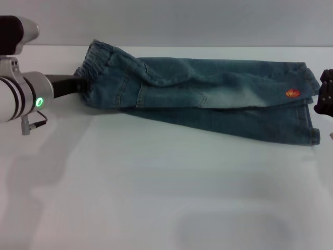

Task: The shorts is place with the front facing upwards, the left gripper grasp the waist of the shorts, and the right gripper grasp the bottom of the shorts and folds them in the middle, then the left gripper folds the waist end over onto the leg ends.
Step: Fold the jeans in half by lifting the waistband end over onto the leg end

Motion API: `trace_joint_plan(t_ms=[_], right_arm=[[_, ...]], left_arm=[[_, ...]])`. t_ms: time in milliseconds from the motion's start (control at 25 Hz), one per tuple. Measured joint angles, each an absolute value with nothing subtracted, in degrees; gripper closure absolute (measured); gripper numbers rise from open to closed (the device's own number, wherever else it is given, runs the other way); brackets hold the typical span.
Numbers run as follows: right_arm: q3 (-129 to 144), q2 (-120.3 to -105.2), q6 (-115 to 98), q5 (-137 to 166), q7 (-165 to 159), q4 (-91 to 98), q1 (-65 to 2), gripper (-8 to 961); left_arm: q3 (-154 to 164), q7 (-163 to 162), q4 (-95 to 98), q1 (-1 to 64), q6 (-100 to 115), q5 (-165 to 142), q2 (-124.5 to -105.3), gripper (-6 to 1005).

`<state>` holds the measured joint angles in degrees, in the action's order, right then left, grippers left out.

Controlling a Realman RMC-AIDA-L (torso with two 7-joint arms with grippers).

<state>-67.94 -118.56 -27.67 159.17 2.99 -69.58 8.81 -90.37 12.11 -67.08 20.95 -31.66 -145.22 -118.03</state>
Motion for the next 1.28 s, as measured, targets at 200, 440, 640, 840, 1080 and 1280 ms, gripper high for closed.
trace_joint_plan(t_ms=[200,440,640,840,1080,1280], right_arm=[[-67.9,-118.56,-27.7,159.2,3.0,-69.4,8.7,954],[-68.1,-118.68,-27.6,159.0,2.6,-67.9,7.3,953],[-68.4,-118.86,-27.3,158.6,2.6,-64.2,3.8,953],[-68.9,-118.76,-25.1,156.0,2.5,-60.8,-1.4,953],[-69.1,-118.82,-24.6,155.1,2.5,-57.0,-5.9,954],[-68.6,-118.98,-24.6,154.8,1.5,-53.3,-10.0,954]], left_arm=[[-89.9,11.7,-74.6,17.5,-32.9,-145.2,-118.04,893],[-88.9,11.4,-82.9,14.4,-35.3,-145.2,-118.03,893],[-88.6,10.6,-88.0,13.6,-39.2,-145.2,-118.04,893],[-88.0,9.8,-93.1,12.9,-42.2,-145.3,-118.03,893],[-85.9,9.3,-100.7,10.3,-42.8,-145.4,-118.03,894],[-85.6,9.2,-103.9,10.3,-43.8,-145.2,-118.03,894]])
